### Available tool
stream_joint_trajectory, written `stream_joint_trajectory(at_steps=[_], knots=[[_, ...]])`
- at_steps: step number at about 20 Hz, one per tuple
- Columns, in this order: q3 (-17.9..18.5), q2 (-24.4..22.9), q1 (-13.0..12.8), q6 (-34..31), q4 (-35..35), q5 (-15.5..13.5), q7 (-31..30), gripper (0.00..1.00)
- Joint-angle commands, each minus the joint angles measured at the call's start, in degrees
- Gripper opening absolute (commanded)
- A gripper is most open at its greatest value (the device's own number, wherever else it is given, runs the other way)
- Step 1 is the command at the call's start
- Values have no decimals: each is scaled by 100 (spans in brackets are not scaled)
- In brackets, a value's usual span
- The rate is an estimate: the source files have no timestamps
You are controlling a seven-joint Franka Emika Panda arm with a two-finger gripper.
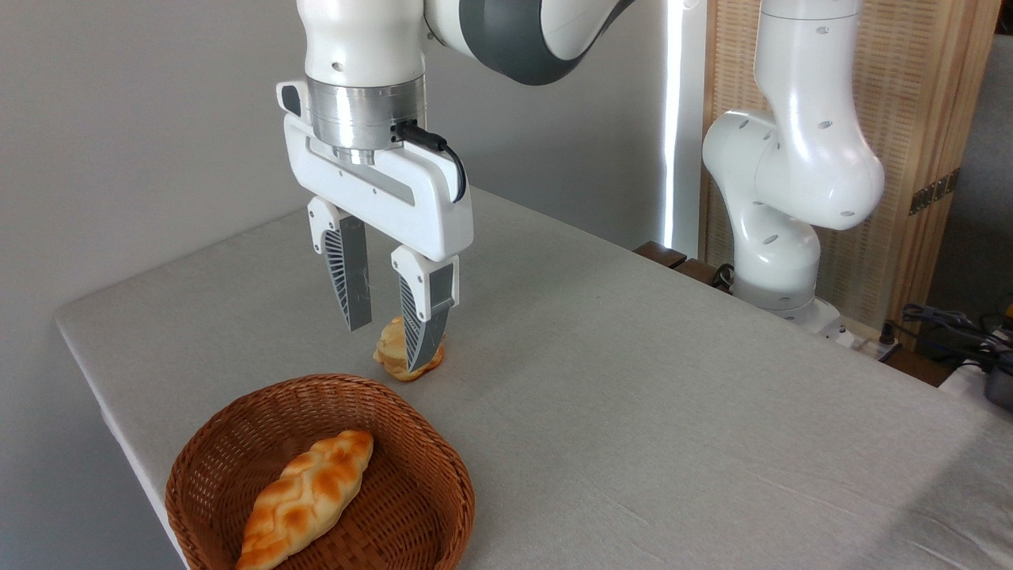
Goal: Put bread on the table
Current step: 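Move the open gripper over the basket toward the braided bread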
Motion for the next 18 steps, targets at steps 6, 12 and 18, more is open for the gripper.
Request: stream_joint_trajectory(at_steps=[6, 12, 18], knots=[[57, 87, -42, 366, 44, -27, 98, 100], [57, 430, -42, 1175, 36, -9, 98, 100], [48, 983, -42, 1386, 35, -18, 63, 100]])
